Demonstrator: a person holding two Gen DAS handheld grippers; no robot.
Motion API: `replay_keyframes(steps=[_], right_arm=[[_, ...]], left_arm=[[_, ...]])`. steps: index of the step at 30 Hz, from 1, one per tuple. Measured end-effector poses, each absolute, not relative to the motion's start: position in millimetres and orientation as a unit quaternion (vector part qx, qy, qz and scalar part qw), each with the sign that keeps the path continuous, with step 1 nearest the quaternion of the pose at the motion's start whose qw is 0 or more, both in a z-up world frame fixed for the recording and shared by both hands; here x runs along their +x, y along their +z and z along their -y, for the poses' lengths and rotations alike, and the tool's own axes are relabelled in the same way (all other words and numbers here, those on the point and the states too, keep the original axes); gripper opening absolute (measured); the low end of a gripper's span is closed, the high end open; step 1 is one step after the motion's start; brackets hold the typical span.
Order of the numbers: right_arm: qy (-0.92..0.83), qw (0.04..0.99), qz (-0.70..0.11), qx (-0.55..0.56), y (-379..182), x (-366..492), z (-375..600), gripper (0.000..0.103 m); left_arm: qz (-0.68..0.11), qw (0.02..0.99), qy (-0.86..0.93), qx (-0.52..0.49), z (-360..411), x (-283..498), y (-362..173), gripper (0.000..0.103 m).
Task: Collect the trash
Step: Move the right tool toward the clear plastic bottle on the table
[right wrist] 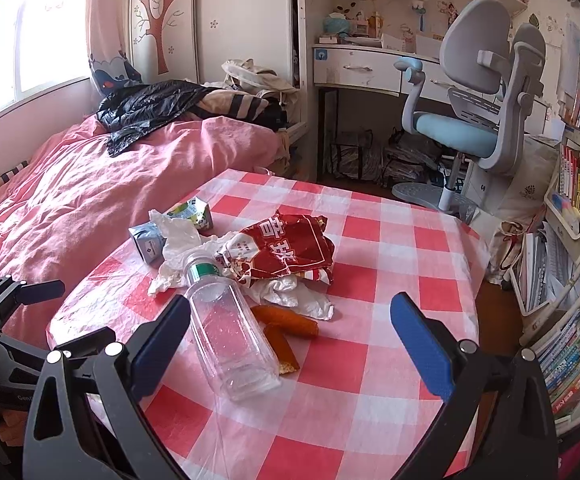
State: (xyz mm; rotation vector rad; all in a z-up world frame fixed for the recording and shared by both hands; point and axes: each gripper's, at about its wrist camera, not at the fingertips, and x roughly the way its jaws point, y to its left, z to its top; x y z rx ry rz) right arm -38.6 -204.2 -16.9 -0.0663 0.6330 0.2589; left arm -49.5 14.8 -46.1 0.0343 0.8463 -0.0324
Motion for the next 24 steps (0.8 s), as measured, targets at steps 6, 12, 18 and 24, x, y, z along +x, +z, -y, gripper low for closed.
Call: replay_keyframes(steps=[6,12,18,24], right_arm=[[0.124,0.940,-0.316,-0.032,-21.1,-37.0,203.6,0.096],[0.125,0.938,-0.321,-0.042,-25.1,-36.7,198.0,0.096],[0.128,0.937,-0.323,-0.044,-26.6,-35.5,199.1,0.096],[0.139,0.933,-0.329,-0.056,-29.7,-34.2,190.3,0.096]], left_arm=[[-0.474,0.875,-0.059,0.078,8.0,-46.8,-76.6,0.096],[-0.483,0.864,0.013,0.139,13.4,-25.3,-100.5,0.096],[-0.466,0.884,0.042,-0.015,-39.4,-16.1,-74.5,0.095],[-0.407,0.909,0.015,-0.092,-62.2,-36.3,-40.0,0.096]])
